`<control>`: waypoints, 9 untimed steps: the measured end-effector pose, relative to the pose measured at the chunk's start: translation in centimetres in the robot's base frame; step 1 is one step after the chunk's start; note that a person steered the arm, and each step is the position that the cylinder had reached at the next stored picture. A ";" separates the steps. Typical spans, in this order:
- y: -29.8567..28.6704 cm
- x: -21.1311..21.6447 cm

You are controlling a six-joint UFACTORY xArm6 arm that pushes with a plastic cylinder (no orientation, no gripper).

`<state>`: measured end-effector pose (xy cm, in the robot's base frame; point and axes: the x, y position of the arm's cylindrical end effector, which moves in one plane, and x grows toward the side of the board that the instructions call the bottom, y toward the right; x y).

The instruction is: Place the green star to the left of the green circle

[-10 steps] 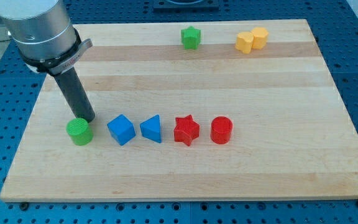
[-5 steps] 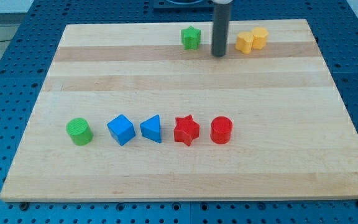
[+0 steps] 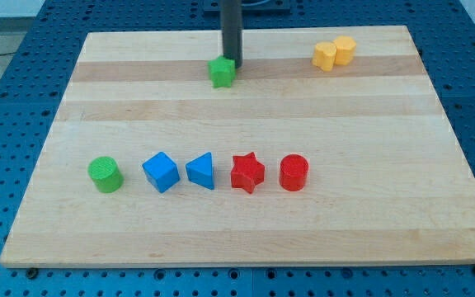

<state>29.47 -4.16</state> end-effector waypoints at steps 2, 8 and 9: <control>-1.3 6.7; -17.3 10.1; -19.0 10.2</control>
<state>39.63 -23.12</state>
